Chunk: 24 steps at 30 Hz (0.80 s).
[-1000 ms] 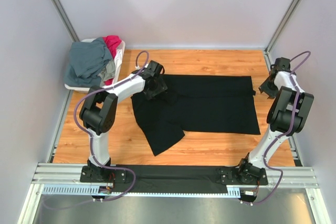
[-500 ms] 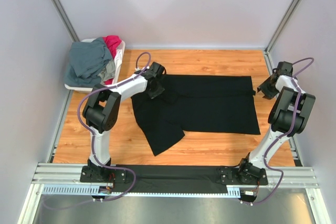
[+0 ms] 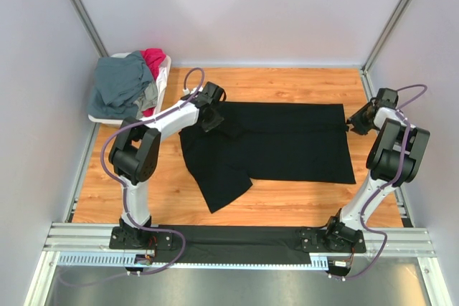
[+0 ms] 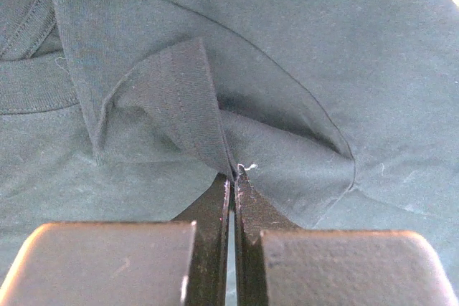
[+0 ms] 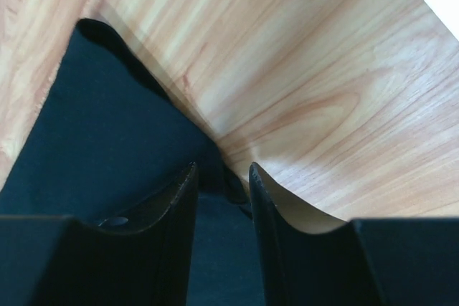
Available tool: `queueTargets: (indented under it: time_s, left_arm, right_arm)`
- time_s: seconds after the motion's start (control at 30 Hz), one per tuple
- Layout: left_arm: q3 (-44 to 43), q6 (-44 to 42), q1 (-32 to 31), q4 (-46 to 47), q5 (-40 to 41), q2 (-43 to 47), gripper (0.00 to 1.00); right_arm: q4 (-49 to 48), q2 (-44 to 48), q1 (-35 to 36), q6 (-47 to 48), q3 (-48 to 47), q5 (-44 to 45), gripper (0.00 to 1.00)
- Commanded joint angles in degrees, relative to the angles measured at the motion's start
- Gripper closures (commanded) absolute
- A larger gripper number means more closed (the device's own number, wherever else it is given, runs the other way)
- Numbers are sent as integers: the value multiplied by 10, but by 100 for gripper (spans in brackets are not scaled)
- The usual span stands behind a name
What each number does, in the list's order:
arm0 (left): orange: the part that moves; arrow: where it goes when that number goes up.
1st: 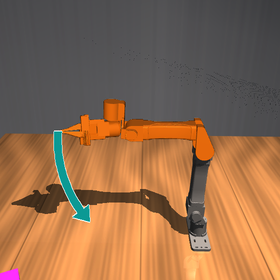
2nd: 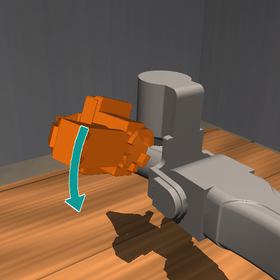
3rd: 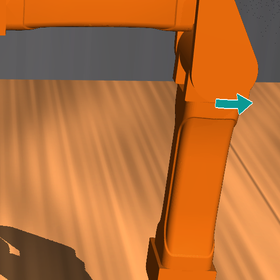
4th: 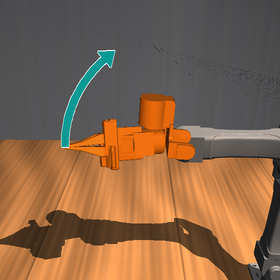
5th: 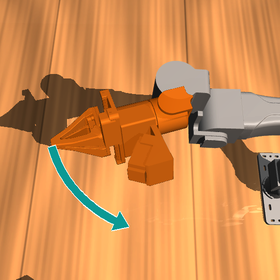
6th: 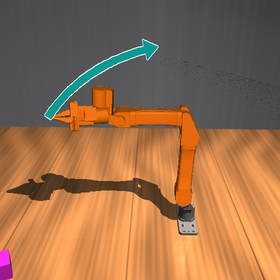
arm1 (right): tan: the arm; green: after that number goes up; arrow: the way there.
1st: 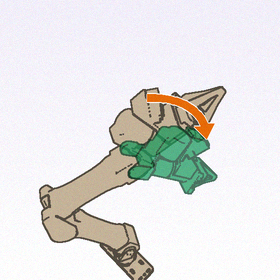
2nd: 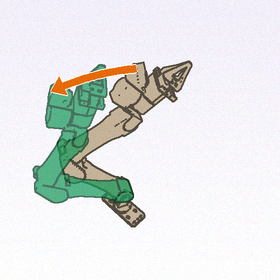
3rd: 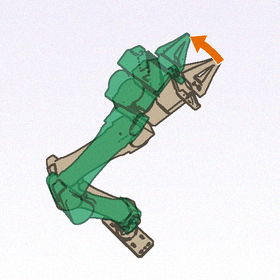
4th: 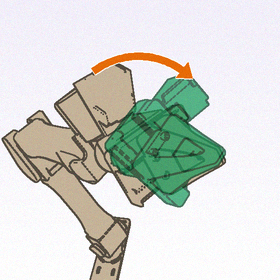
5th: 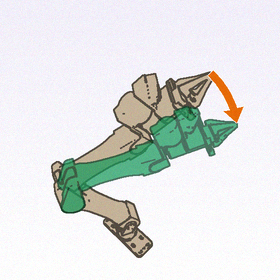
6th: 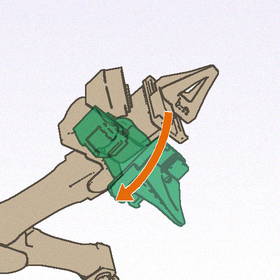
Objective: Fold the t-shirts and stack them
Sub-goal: Fold the tshirt
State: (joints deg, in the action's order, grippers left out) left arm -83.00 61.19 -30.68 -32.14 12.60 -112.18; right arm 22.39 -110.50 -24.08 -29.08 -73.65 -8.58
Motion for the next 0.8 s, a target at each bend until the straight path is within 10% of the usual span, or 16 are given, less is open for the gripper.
queueTargets:
  time_s: [0.0,0.77]
  left_arm:
    - [-15,-13,-1,1,11,26,100]
    - [-21,-35,0,7,1,28,100]
  right_arm:
    - [-32,29,1,9,21,-12,63]
    - [-111,75,1,46,75,-60,58]
